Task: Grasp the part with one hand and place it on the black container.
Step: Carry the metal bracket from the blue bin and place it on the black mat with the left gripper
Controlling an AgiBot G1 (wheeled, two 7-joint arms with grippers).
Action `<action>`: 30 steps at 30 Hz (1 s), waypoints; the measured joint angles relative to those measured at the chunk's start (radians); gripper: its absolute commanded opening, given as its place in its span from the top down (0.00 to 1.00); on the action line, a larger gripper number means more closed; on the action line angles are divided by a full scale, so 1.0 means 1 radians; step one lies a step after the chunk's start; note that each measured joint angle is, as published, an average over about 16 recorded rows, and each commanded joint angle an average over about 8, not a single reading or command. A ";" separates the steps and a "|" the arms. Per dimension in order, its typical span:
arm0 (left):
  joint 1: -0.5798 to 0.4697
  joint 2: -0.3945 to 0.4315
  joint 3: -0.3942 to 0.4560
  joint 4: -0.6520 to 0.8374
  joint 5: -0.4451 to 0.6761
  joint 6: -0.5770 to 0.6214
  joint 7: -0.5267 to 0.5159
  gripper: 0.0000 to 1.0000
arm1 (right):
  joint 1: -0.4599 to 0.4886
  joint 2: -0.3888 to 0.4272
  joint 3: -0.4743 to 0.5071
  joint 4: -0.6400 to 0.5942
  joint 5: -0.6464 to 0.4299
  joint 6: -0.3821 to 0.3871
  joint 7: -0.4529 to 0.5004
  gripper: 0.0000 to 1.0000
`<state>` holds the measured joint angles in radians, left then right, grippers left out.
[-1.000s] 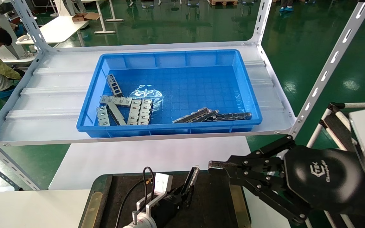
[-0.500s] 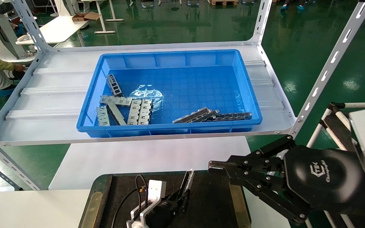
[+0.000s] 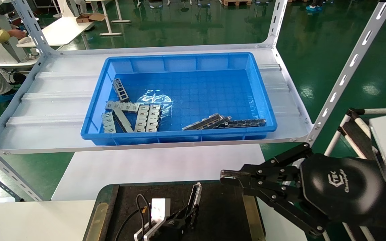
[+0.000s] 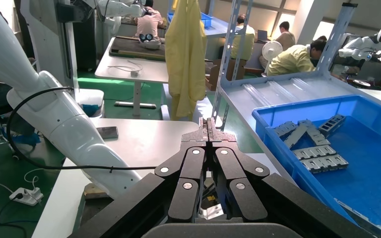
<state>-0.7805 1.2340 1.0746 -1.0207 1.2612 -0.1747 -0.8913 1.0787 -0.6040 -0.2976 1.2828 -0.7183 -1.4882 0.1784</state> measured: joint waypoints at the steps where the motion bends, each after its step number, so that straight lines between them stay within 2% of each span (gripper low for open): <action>1: 0.003 0.000 0.003 -0.003 -0.011 -0.007 0.004 1.00 | 0.000 0.000 0.000 0.000 0.000 0.000 0.000 1.00; 15: 0.019 0.005 0.058 -0.039 -0.197 -0.128 0.110 1.00 | 0.000 0.000 -0.001 0.000 0.001 0.000 0.000 1.00; 18: 0.017 0.008 0.074 -0.047 -0.247 -0.162 0.144 0.97 | 0.000 0.000 -0.001 0.000 0.001 0.000 0.000 0.89; 20: 0.015 0.010 0.085 -0.054 -0.282 -0.185 0.169 0.87 | 0.000 0.000 -0.001 0.000 0.001 0.000 -0.001 0.69; 23: 0.011 0.012 0.101 -0.064 -0.338 -0.222 0.210 0.51 | 0.000 0.001 -0.001 0.000 0.001 0.001 -0.001 0.32; 25: 0.008 0.014 0.113 -0.073 -0.379 -0.248 0.238 0.27 | 0.000 0.001 -0.001 0.000 0.001 0.001 -0.001 0.12; 27: 0.003 0.015 0.125 -0.082 -0.421 -0.274 0.268 0.08 | 0.000 0.001 -0.001 0.000 0.001 0.001 -0.001 0.00; 28: 0.001 0.016 0.132 -0.087 -0.443 -0.287 0.283 0.02 | 0.000 0.001 -0.001 0.000 0.001 0.001 -0.001 0.00; 30: -0.005 0.017 0.145 -0.098 -0.487 -0.313 0.314 0.00 | 0.000 0.001 -0.002 0.000 0.001 0.001 -0.001 0.00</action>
<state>-0.7852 1.2507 1.2192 -1.1183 0.7738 -0.4875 -0.5776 1.0790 -0.6034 -0.2992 1.2828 -0.7172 -1.4875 0.1776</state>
